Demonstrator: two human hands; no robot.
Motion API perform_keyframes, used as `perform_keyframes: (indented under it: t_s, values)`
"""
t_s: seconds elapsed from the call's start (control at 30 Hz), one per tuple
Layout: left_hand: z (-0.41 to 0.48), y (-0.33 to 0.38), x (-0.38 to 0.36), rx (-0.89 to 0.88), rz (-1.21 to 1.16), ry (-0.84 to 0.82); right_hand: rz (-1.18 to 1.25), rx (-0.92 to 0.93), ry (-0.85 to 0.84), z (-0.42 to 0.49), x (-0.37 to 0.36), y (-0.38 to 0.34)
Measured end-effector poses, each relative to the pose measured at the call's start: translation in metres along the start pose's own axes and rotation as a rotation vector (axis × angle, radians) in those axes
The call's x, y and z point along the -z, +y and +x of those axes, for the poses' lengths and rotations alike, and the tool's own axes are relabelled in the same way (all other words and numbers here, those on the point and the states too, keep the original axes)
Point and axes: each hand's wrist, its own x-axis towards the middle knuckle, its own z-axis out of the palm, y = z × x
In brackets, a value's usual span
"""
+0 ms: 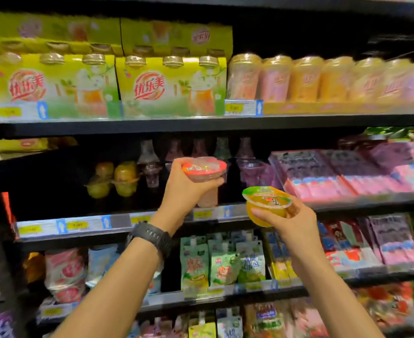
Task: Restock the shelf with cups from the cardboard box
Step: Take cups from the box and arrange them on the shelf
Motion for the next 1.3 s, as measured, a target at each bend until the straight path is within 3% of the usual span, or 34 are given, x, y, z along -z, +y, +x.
perform_keyframes:
  t_s: [0.13, 0.23, 0.43, 0.57, 0.67, 0.83, 1.0, 1.13, 1.3]
  values:
    - [0.060, -0.007, -0.061, 0.092, 0.024, -0.067, 0.002, 0.018, -0.027, 0.060, 0.028, 0.013]
    - [0.113, -0.037, -0.101, 0.228, 0.120, -0.022, 0.049, 0.010, -0.071, 0.102, 0.044, 0.024]
    - [0.178, -0.091, -0.142, 0.492, 0.296, -0.037, 0.117, -0.048, -0.175, 0.148, 0.060, 0.045]
    - [0.196, -0.109, -0.158, 0.373, 0.414, 0.045, 0.137, -0.075, -0.211, 0.156, 0.060, 0.050]
    - [0.207, -0.121, -0.167, 0.428, 0.529, -0.008, 0.139, -0.085, -0.226, 0.160, 0.058, 0.050]
    - [0.222, -0.141, -0.179, 0.411, 0.524, -0.060, 0.127, -0.106, -0.215, 0.162, 0.062, 0.050]
    - [0.287, -0.226, -0.184, 0.457, 0.557, -0.031, 0.113, -0.111, -0.196, 0.162, 0.059, 0.047]
    - [0.236, -0.160, -0.179, 0.398, 0.633, -0.043, 0.097, -0.112, -0.170, 0.159, 0.056, 0.046]
    - [0.231, -0.154, -0.178, 0.367, 0.594, -0.058, 0.085, -0.107, -0.148, 0.158, 0.055, 0.047]
